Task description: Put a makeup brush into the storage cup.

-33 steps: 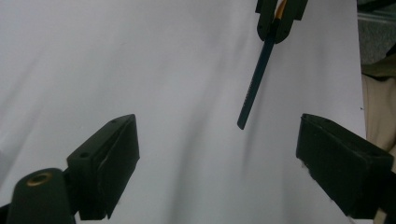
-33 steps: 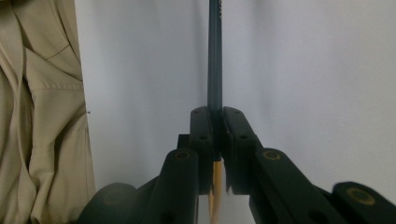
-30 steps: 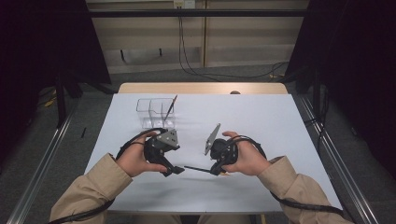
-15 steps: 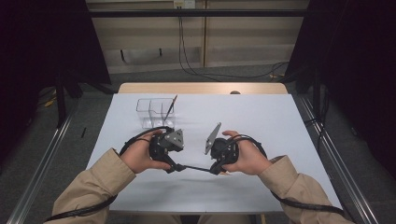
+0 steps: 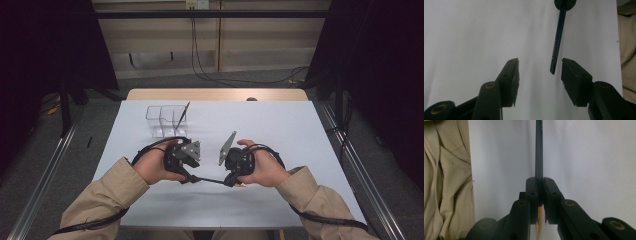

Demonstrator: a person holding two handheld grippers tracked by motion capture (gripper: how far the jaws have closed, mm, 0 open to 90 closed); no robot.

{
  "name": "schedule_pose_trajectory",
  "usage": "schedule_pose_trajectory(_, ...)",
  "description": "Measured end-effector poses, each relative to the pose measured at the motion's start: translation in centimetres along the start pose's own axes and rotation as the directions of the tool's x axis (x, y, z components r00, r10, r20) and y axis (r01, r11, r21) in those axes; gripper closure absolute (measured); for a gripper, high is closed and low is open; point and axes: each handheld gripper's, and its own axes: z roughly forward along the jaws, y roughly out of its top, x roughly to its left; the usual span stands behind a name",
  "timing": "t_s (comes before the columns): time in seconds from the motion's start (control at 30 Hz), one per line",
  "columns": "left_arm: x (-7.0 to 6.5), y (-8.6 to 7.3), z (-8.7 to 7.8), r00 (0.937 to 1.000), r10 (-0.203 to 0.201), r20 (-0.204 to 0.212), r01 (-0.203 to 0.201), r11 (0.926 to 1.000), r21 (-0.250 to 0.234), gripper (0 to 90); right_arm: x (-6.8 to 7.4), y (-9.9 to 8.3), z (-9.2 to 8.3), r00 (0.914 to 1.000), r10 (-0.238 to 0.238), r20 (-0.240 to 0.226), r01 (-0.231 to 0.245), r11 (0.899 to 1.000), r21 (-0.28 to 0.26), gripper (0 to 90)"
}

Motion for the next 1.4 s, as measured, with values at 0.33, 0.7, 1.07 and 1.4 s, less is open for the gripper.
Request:
schedule_pose_trajectory(0.33, -0.1, 0.5, 0.8, 0.9989, 0.046, 0.012, -0.047, 0.9975, 0.052, 62.7, 0.0, 0.2, -0.3, 1.0000, -0.005, 0.000, 0.005, 1.000, -0.010, 83.9)
schedule_pose_trajectory(0.7, -0.2, 0.9, 1.4, 0.9976, 0.062, 0.032, -0.064, 0.9954, 0.072, 66.7, 0.1, 0.5, -0.4, 0.9997, -0.024, 0.002, 0.024, 0.999, -0.021, 84.0)
schedule_pose_trajectory(1.07, -0.2, 1.2, 2.0, 0.9968, 0.045, 0.065, -0.050, 0.9957, 0.078, 75.2, 0.1, 0.7, -0.4, 0.9997, -0.023, 0.006, 0.023, 0.999, -0.024, 83.9)
schedule_pose_trajectory(1.4, -0.3, 1.3, 2.3, 0.9959, 0.042, 0.080, -0.049, 0.9949, 0.089, 83.0, 0.1, 0.9, -0.9, 0.9992, -0.036, 0.018, 0.037, 0.998, -0.045, 83.9)
